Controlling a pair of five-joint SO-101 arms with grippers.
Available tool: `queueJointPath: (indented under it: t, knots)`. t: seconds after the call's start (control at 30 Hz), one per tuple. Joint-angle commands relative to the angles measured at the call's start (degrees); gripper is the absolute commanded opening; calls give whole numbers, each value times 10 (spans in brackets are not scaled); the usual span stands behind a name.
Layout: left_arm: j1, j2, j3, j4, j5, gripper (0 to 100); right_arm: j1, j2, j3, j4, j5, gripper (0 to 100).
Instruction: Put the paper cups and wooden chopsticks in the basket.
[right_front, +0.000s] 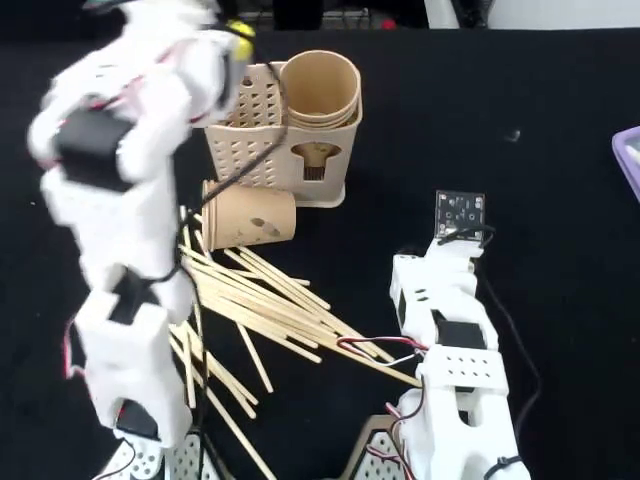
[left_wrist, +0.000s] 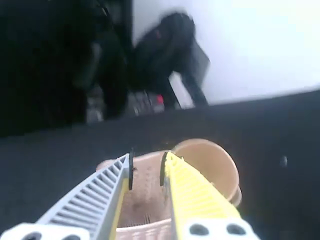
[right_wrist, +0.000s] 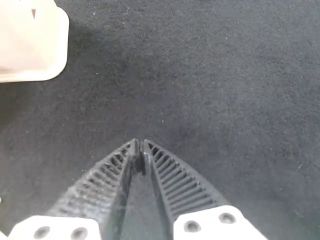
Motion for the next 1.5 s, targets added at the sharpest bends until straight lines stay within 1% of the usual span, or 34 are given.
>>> queueJointPath:
  t: [0.0, 0.07, 0.17, 0.37, 0.43, 0.53, 0.7, 0.8, 0.93, 1.03, 1.2, 1.33, 1.47]
  knots:
    - [-20, -78, 44, 4, -5, 195, -10, -13, -2, -11, 5, 12]
    - [-31, -120, 109, 4, -4, 238, -10, -13, -2, -11, 5, 12]
    - [-35, -187, 241, 4, -6, 241, -10, -13, -2, -11, 5, 12]
    - [-35, -317, 592, -2, -31, 241, -10, -13, -2, -11, 5, 12]
    - [-35, -336, 707, -28, -31, 241, -10, -13, -2, -11, 5, 12]
    - [-35, -356, 854, -89, -30, 241, -10, -13, -2, -11, 5, 12]
    - [-35, -383, 1021, -194, -33, 241, -10, -13, -1, -11, 5, 12]
    - [-39, -396, 1091, -270, -33, 241, -10, -13, -1, -11, 5, 12]
    - [-73, -405, 1157, -366, -33, 241, -11, -13, -1, -11, 5, 12]
    - [-100, -404, 1191, -410, -33, 241, -11, -13, -1, -11, 5, 12]
    - [-97, -404, 1241, -447, -33, 241, -11, -13, -2, -11, 5, 12]
    - [-68, -404, 1268, -464, -32, 241, -11, -13, -2, -11, 5, 12]
    - [-36, -404, 1276, -464, -31, 241, -11, -13, -2, -11, 5, 12]
